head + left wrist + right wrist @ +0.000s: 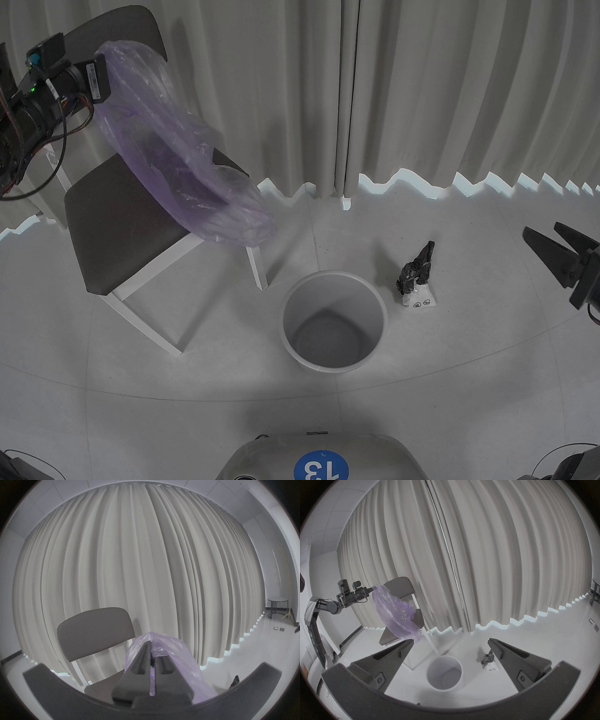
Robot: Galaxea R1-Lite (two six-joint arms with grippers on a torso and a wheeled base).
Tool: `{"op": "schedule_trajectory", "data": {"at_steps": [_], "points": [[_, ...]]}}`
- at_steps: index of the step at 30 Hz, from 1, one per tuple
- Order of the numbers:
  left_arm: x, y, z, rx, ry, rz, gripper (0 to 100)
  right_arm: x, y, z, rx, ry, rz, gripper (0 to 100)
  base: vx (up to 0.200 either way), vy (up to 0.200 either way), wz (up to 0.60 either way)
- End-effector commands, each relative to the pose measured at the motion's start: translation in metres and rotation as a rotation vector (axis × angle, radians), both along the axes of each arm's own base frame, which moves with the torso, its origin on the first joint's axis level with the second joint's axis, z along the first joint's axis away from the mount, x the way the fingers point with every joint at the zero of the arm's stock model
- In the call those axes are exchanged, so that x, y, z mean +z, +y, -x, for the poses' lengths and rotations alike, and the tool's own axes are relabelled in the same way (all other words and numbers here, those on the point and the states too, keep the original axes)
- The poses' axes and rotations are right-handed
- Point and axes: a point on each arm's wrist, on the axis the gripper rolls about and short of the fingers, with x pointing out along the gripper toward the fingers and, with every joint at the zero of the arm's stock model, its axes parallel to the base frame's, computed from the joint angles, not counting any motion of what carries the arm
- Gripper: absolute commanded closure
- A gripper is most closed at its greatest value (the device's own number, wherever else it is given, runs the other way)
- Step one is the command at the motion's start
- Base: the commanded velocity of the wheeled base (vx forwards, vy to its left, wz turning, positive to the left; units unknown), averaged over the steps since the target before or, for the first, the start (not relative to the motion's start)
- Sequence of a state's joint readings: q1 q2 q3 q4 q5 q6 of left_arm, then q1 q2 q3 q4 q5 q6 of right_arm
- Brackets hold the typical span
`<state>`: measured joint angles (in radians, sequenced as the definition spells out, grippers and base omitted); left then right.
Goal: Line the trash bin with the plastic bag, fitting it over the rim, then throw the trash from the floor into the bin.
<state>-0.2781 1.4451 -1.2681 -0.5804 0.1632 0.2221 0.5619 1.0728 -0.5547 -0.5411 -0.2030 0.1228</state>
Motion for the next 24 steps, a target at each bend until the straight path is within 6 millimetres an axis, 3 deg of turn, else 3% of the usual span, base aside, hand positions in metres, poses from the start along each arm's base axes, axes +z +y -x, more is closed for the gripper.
{"op": "schedule_trajectory", "data": {"at_steps": [1,10,13,20,24], "points": [[0.015,-0.006,-0.001,-0.038,-0.016,0.049,100,-0.021,0.032,-0.023,0.054,0.077,0.061,0,0.0,0.0,0.0],[0.018,-0.024,0.005,-0.082,-0.006,0.106,100,-0.039,0.059,-0.022,0.163,0.144,0.111,0,0.0,0.0,0.0],[0.017,-0.041,0.005,-0.029,0.015,0.158,100,-0.045,0.071,-0.021,0.206,0.164,0.131,0,0.0,0.0,0.0],[0.022,-0.054,0.009,0.031,0.025,0.211,100,-0.052,0.091,-0.026,0.243,0.16,0.139,0,0.0,0.0,0.0],[0.026,-0.058,0.017,0.035,0.036,0.224,100,-0.063,0.12,-0.034,0.254,0.137,0.132,0,0.0,0.0,0.0]]}}
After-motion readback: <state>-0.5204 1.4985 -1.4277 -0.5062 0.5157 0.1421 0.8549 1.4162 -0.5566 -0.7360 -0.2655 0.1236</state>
